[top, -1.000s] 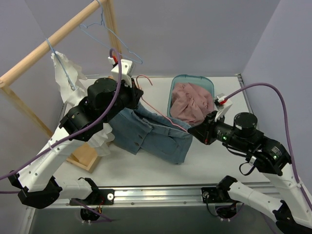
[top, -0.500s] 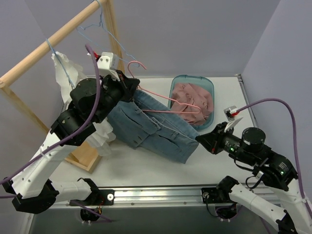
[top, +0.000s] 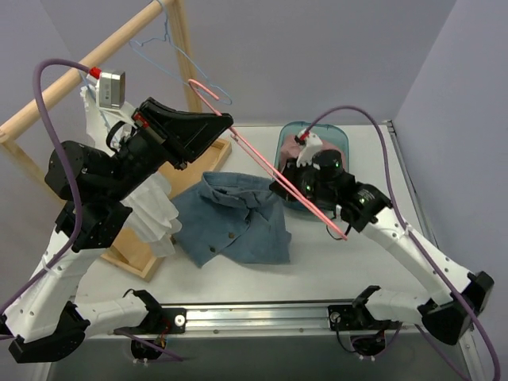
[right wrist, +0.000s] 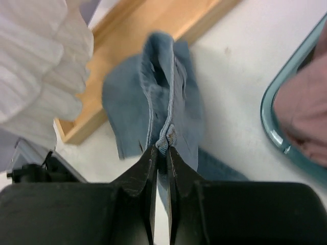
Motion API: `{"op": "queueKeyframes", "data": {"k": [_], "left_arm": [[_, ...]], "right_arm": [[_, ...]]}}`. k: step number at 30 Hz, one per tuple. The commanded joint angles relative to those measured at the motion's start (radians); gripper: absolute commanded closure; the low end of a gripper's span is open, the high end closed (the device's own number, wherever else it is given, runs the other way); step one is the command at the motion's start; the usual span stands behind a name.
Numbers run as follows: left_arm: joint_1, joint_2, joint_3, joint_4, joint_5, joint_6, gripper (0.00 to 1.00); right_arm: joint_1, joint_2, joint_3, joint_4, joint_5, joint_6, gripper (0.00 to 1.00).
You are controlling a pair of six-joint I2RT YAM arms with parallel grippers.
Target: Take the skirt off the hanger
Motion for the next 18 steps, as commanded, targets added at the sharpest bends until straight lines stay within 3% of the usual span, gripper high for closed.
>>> {"op": "queueKeyframes", "data": {"k": [1,4,5,8,12,18], "left_arm": [[0.002,-0.035,0.066,0.014,0.068,0.027,0.98],[0.002,-0.069,0.068,-0.120,0.035,0.126,0.98],[0.002,-0.075,0.060,-0.150,0.025,0.147,0.98],[0.003,-0.113,0.005,-0.227,-0.016,0.197,0.98],[0.003,-0.149,-0.055,-0.284,-0.047,0.246,0.98],[0.002,-0.161,-0.135,-0.303,-0.053,0.260,0.98]], "right_arm": [[-0.088,0.052,0.330,0.082,0.030,-0.117,1.00],[-0.164,0.167,0.548,-0.035,0.097,-0.223,1.00],[-0.193,0.197,0.698,-0.096,0.122,-0.249,1.00],[-0.216,0.280,0.913,-0.132,0.186,-0.329,1.00],[-0.219,0.298,0.980,-0.031,0.263,-0.392,1.00],[-0.219,0.294,0.936,0.230,0.282,-0.512,1.00]]}}
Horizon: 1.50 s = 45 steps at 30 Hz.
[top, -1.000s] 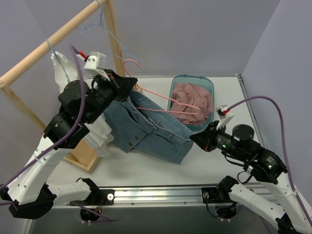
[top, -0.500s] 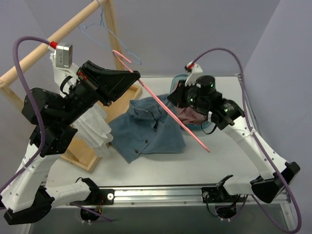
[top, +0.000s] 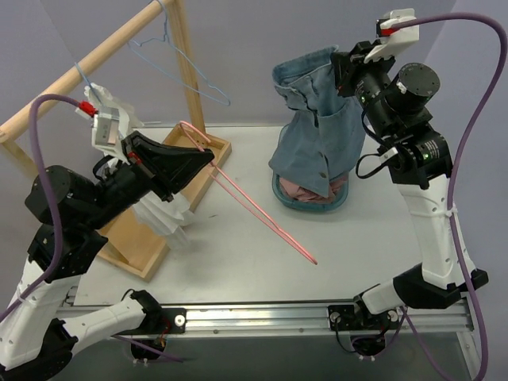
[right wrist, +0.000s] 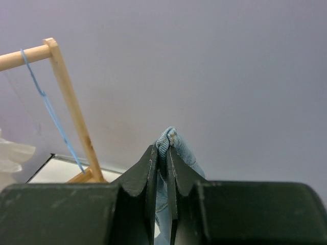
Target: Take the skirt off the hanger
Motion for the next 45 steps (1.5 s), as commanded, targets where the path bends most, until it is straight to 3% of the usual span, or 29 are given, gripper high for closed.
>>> {"op": "queueKeyframes", "data": {"k": [1,6,10,30,45], "left_arm": [[0.003,0.006,-0.045,-0.024,-0.015,0.028,0.98],[0.003,0.014,-0.080,-0.014,-0.003,0.035,0.98],[0.003,0.020,-0.087,-0.022,-0.003,0.051,0.98],[0.003,0.053,-0.108,-0.024,0.016,0.052,0.98],[0.003,0.044,-0.116,-0.045,0.008,0.061,0.98]], "right_arm": [[0.001,0.009,-0.006,0.284,0.035,-0.112,1.00],[0.001,0.049,0.029,0.393,0.039,-0.182,1.00],[-0.001,0.103,0.129,0.401,0.071,-0.248,1.00],[-0.004,0.143,0.236,0.493,0.128,-0.382,1.00],[-0.013,0.044,-0.196,0.649,0.142,-0.308,1.00]]}}
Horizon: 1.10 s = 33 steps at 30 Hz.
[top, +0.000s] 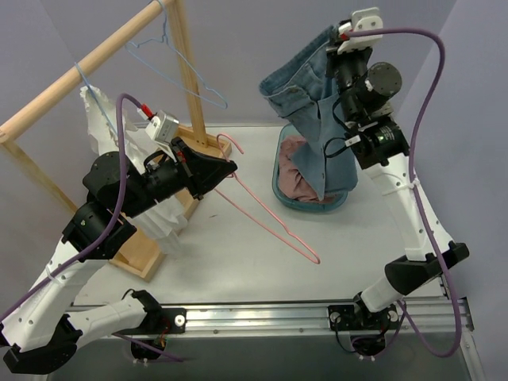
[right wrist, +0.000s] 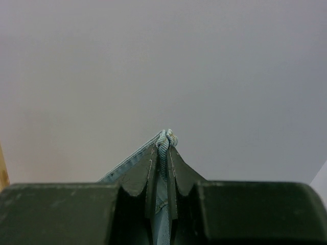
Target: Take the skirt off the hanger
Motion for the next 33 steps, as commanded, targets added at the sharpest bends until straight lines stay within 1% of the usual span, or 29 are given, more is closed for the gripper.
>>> {"op": "queueKeyframes", "data": {"k": [1,2,8,9,12,15,18,19,21,22,23,26,29,31,32,33], "left_arm": [[0.003,-0.021,-0.005,0.003,-0.003,0.011,0.98],[0.005,-0.024,-0.007,0.000,-0.004,0.017,0.98],[0.005,-0.037,-0.007,-0.026,-0.019,0.029,0.98],[0.005,-0.037,-0.007,-0.027,-0.017,0.031,0.98],[0.005,-0.042,-0.009,-0.032,-0.019,0.032,0.98],[0.005,-0.044,-0.013,-0.032,-0.016,0.029,0.98],[0.005,-0.044,-0.021,-0.026,-0.013,0.025,0.98],[0.005,-0.042,-0.022,-0.027,-0.013,0.025,0.98],[0.005,-0.037,-0.025,-0.027,-0.008,0.025,0.98],[0.007,-0.030,-0.025,-0.027,-0.007,0.025,0.98],[0.007,-0.027,-0.022,-0.029,-0.004,0.026,0.98],[0.010,-0.013,-0.015,-0.027,0.006,0.029,0.98],[0.013,-0.002,-0.009,-0.021,0.015,0.023,0.98],[0.013,0.002,-0.005,-0.015,0.026,0.013,0.98],[0.013,0.001,-0.004,-0.012,0.029,0.008,0.98],[0.013,0.001,-0.004,-0.010,0.030,0.003,0.98]], "right_arm": [[-0.006,-0.060,-0.083,0.191,0.011,0.036,1.00],[-0.008,-0.063,-0.132,0.212,0.018,0.039,1.00],[-0.025,-0.095,-0.293,0.292,0.044,0.048,1.00],[-0.043,-0.100,-0.317,0.320,0.039,0.057,1.00],[-0.087,-0.100,-0.374,0.328,0.021,0.085,1.00],[-0.104,-0.101,-0.419,0.314,0.033,0.089,1.00],[-0.108,-0.144,-0.485,0.263,0.051,0.103,1.00],[-0.108,-0.191,-0.555,0.259,0.065,0.127,1.00],[-0.106,-0.253,-0.645,0.249,0.077,0.140,1.00],[-0.101,-0.311,-0.690,0.245,0.087,0.158,1.00],[-0.101,-0.339,-0.774,0.223,0.093,0.168,1.00],[-0.103,-0.422,-0.888,0.144,0.113,0.247,1.00],[-0.104,-0.404,-0.925,0.052,0.087,0.305,1.00],[-0.104,-0.330,-0.925,0.006,0.065,0.318,1.00],[-0.104,-0.303,-0.922,-0.005,0.021,0.379,1.00],[-0.104,-0.275,-0.908,-0.019,0.018,0.405,1.00]]}}
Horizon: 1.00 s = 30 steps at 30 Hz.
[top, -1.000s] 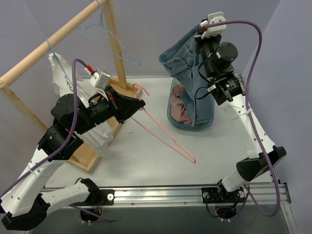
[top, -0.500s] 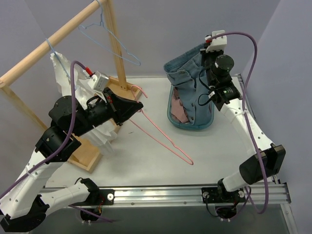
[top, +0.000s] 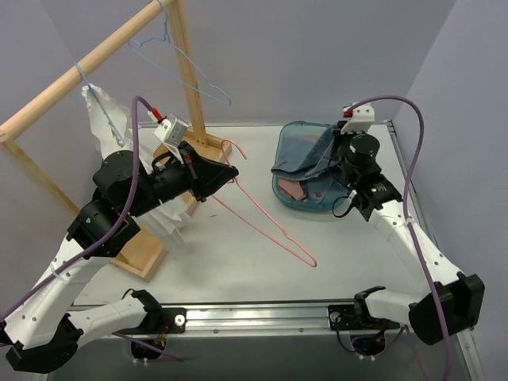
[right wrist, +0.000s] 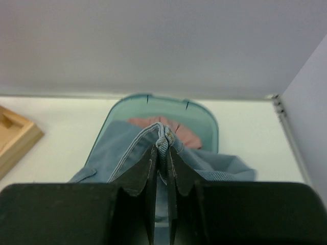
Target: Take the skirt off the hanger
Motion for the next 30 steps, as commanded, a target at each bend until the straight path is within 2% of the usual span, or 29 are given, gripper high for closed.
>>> {"op": "queueKeyframes", "data": {"k": [1,5,9,12,14,15,16,17,19,21,22,24,25,30], "left_arm": [[0.007,-0.009,0.022,0.039,0.025,-0.017,0.98],[0.005,-0.022,0.023,0.014,0.010,-0.018,0.98],[0.007,-0.019,0.035,0.003,0.010,-0.017,0.98],[0.008,-0.014,0.042,0.004,0.013,-0.021,0.98],[0.007,-0.012,0.045,0.001,0.011,-0.023,0.98],[0.007,-0.014,0.045,0.001,0.011,-0.025,0.98],[0.007,-0.016,0.045,-0.002,0.013,-0.023,0.98],[0.007,-0.016,0.043,-0.010,0.011,-0.022,0.98],[0.008,-0.016,0.045,-0.020,0.013,-0.014,0.98],[0.008,-0.008,0.046,-0.031,0.016,-0.005,0.98],[0.008,-0.002,0.048,-0.037,0.019,0.008,0.98],[0.008,0.015,0.064,-0.060,0.021,0.023,0.98],[0.007,0.021,0.069,-0.069,0.015,0.041,0.98],[0.008,0.041,0.100,-0.135,-0.019,0.098,0.98]], "right_arm": [[0.001,0.151,0.018,-0.110,-0.045,0.149,1.00],[0.001,0.346,0.093,-0.227,-0.146,0.297,1.00],[-0.004,0.620,0.191,-0.313,-0.372,0.437,1.00],[-0.001,0.756,0.254,-0.345,-0.478,0.482,1.00],[-0.001,0.800,0.291,-0.371,-0.483,0.503,1.00],[-0.002,0.819,0.301,-0.383,-0.473,0.503,0.93],[-0.002,0.842,0.315,-0.418,-0.442,0.488,0.73],[-0.002,0.847,0.349,-0.446,-0.418,0.476,0.63],[0.002,0.824,0.376,-0.515,-0.364,0.442,0.52],[0.022,0.740,0.404,-0.573,-0.244,0.402,0.43],[0.028,0.703,0.413,-0.592,-0.185,0.393,0.31],[0.041,0.599,0.447,-0.654,-0.102,0.374,0.18],[0.041,0.562,0.456,-0.671,-0.083,0.374,0.00],[0.036,0.320,0.444,-0.763,-0.037,0.396,0.00]]}}
